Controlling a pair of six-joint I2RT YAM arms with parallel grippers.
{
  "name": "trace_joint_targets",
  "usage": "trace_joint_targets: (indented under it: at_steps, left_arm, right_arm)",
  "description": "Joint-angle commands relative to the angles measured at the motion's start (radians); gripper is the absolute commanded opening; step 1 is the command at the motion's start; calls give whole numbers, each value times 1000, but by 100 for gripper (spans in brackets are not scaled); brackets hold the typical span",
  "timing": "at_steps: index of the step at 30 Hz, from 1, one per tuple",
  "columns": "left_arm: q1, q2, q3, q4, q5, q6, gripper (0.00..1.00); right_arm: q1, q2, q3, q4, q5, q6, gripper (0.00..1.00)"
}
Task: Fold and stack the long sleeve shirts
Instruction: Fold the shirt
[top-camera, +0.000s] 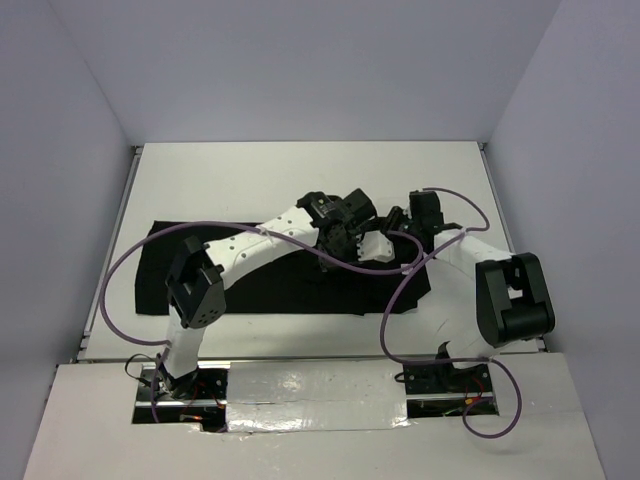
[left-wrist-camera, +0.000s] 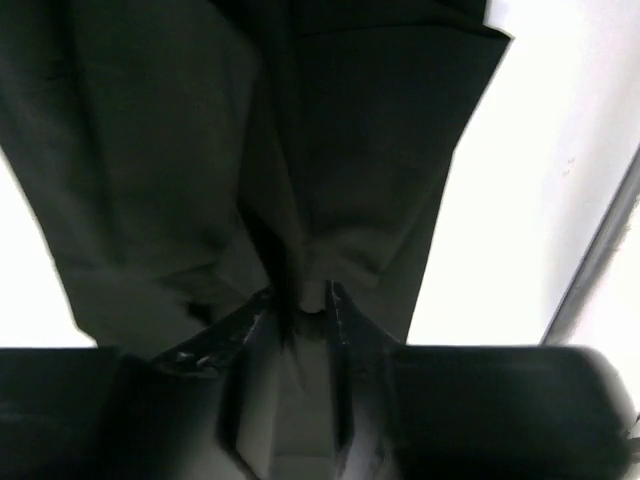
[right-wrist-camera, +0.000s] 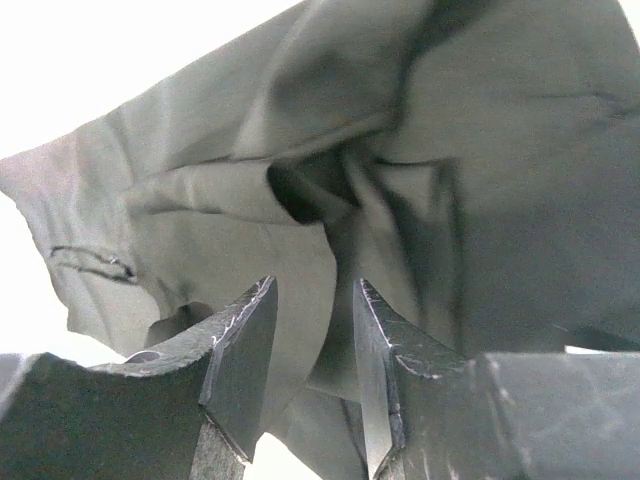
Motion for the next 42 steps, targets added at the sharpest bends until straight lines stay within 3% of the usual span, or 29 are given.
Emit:
trace_joint_targets:
  at_steps: [1,2,3,4,5,6,10,13,14,16,17,18,21,23,27,33,42]
  left_arm:
    - [-32,15,-31,31,24,-13,36]
    - [-40,15,-48,32,25,-10,42]
    - [-44,15,-54,31,35,-1,55]
    - [-47,15,-60,23,60,7,81]
    - [-50,9,-71,17,74,10,95]
    - [-52,3,-76,21,81,12,99]
    - [-50,-54,-83,34,104,64,99]
    - [-46,-116,-71,32,111,79,99]
    - [-28,-130,-67,37,114,73,99]
    - [23,-152,-62,73,143,10,99]
    - [101,-150,-45,75,195,-13,94]
    - [141,-143,-34,75,217,-52,74]
    - [264,-94,-16,92,197,-116,36]
    - [295,-51,-31,116,150,-139,37]
    - [312,35,-48,189,107,-182,59]
    - [362,100,-62,241,127,-243,65]
    - [362,150,-100,330,102,-252,64]
  right_arm:
    - [-30,-48,-7,-69,33,-24,44]
    - [-35,-57,-9,-75,35,-29,45]
    - [-39,-60,-9,-82,35,-33,45]
    - [-49,-65,-12,-89,36,-41,46]
    - [-52,-76,-15,-88,36,-43,47]
    - [-61,-82,-24,-89,36,-44,47]
    - [-113,-117,-58,-33,-11,-56,47]
    - [-119,-146,-68,45,-100,-101,37]
    - [-119,-154,-67,67,-126,-133,28]
    - [-119,-149,-62,101,-184,-154,20]
    - [-119,-134,-56,101,-198,-162,16]
    - [-118,-122,-44,101,-229,-171,16]
    - [-116,-64,-19,150,-295,-161,24]
    - [-98,-5,19,139,-292,-165,29]
    - [-76,75,63,132,-275,-176,31]
    - [-58,144,88,136,-278,-187,33]
    - [-36,234,151,112,-232,-194,43]
